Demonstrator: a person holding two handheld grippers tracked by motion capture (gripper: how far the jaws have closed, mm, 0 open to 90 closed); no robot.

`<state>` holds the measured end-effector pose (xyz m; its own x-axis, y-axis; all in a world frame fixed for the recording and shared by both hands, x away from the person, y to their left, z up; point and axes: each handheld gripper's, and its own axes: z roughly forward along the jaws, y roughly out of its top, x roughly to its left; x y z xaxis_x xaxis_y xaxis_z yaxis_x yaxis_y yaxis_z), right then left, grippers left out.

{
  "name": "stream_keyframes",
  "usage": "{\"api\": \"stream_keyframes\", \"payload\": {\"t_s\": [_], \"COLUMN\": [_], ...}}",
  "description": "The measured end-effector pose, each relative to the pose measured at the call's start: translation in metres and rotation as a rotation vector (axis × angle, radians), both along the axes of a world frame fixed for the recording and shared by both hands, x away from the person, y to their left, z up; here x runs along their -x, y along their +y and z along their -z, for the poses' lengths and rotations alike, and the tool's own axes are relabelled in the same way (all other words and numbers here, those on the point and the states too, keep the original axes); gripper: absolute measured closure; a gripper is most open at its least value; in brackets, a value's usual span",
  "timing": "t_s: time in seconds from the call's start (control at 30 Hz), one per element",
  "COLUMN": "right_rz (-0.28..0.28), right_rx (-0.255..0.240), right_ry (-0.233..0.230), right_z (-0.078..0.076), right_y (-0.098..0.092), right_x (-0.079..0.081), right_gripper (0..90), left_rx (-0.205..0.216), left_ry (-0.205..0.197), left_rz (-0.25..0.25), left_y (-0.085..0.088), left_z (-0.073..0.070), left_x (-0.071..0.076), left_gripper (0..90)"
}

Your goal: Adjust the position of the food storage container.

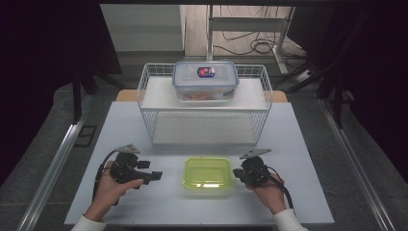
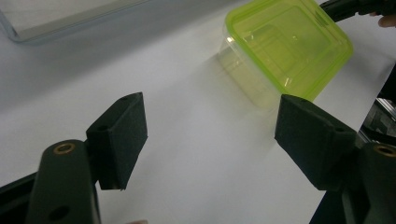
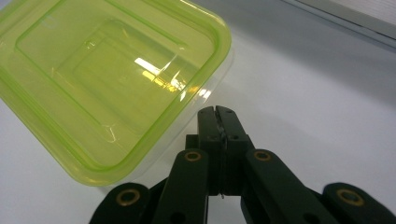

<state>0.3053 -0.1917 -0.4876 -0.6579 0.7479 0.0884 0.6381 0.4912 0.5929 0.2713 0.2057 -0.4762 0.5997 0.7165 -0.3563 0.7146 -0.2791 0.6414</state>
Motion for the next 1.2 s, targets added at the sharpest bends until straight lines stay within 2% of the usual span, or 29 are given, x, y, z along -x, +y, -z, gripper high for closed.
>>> {"api": "stream_keyframes", "payload": {"t_s": [0.3,0.73,0.8,1.0,1.13,1.2], "right_rz": [-0.013,0.065,0.072,0.078,0.078,0.074], "right_rx": [-0.037,-0.138,-0.160,-0.192,-0.237,-0.250], "right_ry": [0.002,-0.016,-0.009,0.004,0.026,0.040], "right_z": [0.002,-0.012,-0.014,-0.015,-0.016,-0.017], "right_y": [0.005,-0.033,-0.037,-0.039,-0.038,-0.038], "right_x": [0.001,0.001,0.001,0.002,0.002,0.001], "right_gripper": [88.6,85.7,81.0,48.4,37.0,35.1], "left_rx": [0.014,0.040,0.042,0.051,0.048,0.042], "left_ry": [0.005,0.018,0.021,0.019,0.026,0.032], "left_rz": [-0.010,-0.027,-0.026,-0.044,-0.036,-0.028], "left_y": [0.000,-0.001,-0.001,-0.002,-0.006,-0.009], "left_z": [0.000,0.000,0.000,0.000,0.002,0.004], "left_x": [0.000,0.000,0.000,0.000,0.000,-0.001], "left_gripper": [23.8,21.9,22.0,21.7,21.2,20.6]}}
